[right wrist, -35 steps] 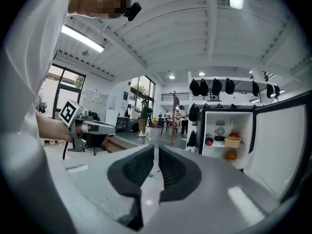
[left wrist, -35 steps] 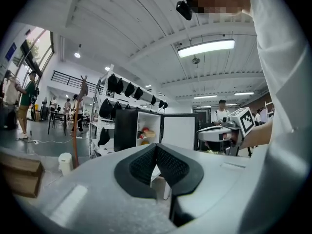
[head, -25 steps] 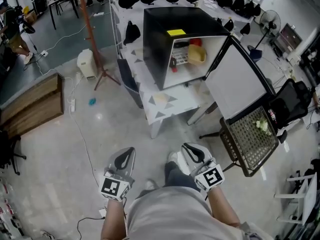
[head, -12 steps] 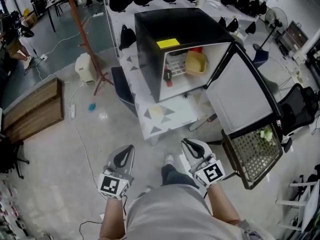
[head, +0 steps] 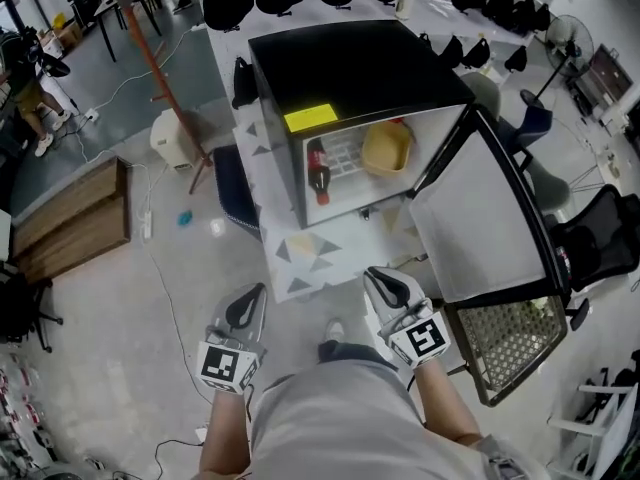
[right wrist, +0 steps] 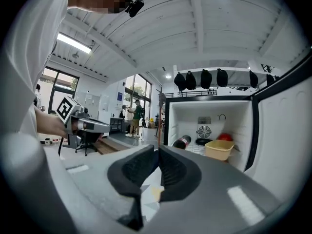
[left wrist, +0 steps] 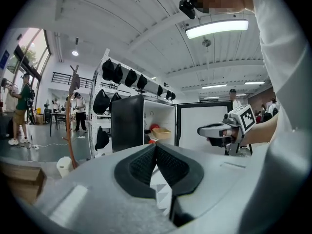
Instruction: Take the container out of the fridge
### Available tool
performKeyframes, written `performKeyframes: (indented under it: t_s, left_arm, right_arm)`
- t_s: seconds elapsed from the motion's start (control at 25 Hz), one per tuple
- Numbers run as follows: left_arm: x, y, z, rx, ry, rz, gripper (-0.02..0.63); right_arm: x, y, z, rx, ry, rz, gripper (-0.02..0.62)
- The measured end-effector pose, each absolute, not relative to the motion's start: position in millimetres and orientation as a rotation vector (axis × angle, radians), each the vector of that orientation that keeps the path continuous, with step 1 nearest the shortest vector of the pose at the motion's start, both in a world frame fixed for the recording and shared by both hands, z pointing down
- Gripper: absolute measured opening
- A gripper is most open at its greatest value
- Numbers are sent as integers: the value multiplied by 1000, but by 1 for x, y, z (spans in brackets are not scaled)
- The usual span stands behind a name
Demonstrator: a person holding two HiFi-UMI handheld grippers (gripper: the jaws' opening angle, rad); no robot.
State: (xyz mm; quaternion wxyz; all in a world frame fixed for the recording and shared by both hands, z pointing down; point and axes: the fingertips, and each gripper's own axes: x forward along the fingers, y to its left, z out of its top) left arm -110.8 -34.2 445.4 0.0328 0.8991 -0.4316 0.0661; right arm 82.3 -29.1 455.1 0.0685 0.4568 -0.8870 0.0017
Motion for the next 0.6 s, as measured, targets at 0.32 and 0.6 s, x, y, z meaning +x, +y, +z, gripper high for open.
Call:
performKeyframes:
  t_s: [0.32, 0.6]
  left_arm:
    - [-78, -70, 453, 2713, -1423, 262, 8]
    - [-66, -87, 465, 2685, -1452, 345, 8]
  right_arm:
    - [129, -87, 464, 1361, -2650, -17, 31]
    - [141, -131, 477, 1335, -2544, -113, 31]
